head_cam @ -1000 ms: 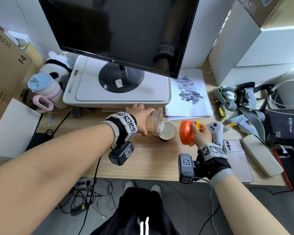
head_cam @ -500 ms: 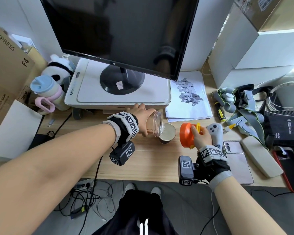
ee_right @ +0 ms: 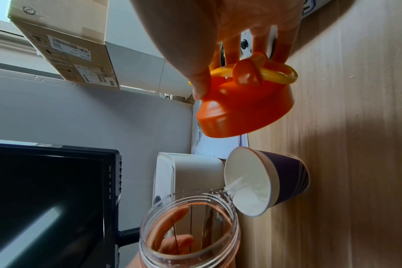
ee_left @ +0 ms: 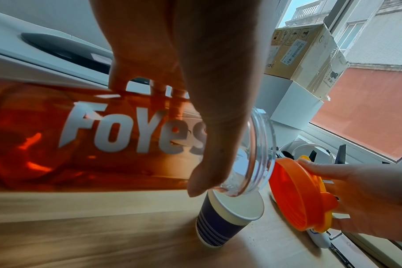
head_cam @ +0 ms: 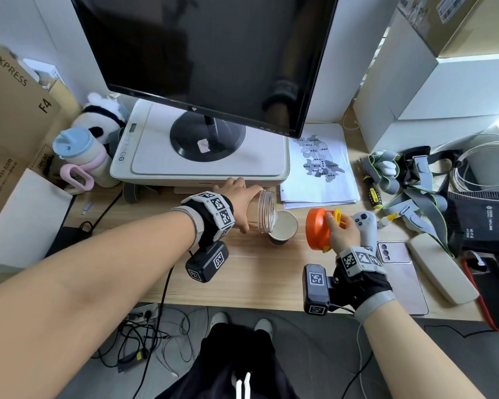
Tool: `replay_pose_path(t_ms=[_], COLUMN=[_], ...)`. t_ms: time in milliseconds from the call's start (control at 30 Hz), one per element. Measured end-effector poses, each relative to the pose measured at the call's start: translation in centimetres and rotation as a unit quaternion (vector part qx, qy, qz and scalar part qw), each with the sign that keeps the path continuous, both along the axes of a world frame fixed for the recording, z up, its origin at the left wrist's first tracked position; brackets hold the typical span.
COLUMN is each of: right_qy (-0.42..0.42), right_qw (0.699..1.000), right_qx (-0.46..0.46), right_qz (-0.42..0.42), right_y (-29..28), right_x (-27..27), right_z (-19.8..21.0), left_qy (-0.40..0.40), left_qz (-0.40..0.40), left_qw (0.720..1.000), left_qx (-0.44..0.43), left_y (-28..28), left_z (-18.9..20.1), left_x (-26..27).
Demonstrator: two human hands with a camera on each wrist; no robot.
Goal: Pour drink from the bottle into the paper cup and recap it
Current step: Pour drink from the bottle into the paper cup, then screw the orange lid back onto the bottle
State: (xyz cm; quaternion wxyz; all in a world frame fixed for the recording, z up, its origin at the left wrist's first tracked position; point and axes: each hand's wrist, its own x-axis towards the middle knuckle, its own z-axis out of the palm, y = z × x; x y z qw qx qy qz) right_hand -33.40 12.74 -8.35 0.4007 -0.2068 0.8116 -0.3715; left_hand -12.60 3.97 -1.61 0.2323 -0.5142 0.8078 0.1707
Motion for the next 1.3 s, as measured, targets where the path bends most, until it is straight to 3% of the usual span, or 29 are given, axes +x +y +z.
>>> replay_pose_path(t_ms=[600,733,833,1066,1166,1300], right_qy=[0.007,-0.004,-0.004,-0.007,0.012,0.034], right_qw=[1.000,1.000,1.000,0.999,0.997,0.988], right_qx=[0.002,0.002,-0.001,-0.040,-0.058,-0.102], right_qz=[0.002,-0.003,-0.002,0.013,0.053,0.108], right_y=[-0.3,-0.5,-0.8,-1.7,-2.3,-3.4], right_x=[0.2,0.0,-0.1,0.4,1.2,2.8], right_z=[0.1,0.1,0.2,1.8,3.1,5.5], left_qy=[0.015,0.051,0.120,0.299,0.374,0.472], left_qz=[-0.004,0.021,0.038,0.108,0.172,0.268], left_qw=[1.000,0.998,0.991,0.946,0.908,0.837], left_qx=[-0.003,0.020,0.041,0.057,0.074,0.075], left_y=[-0.6,-0.8,-1.0,-1.3,-1.4,-1.0], left_z=[-1.0,-1.3,-1.9,-3.4,-4.2,-5.5], left_x=[-0.1,0.1,0.5,2.8,4.4,6.4])
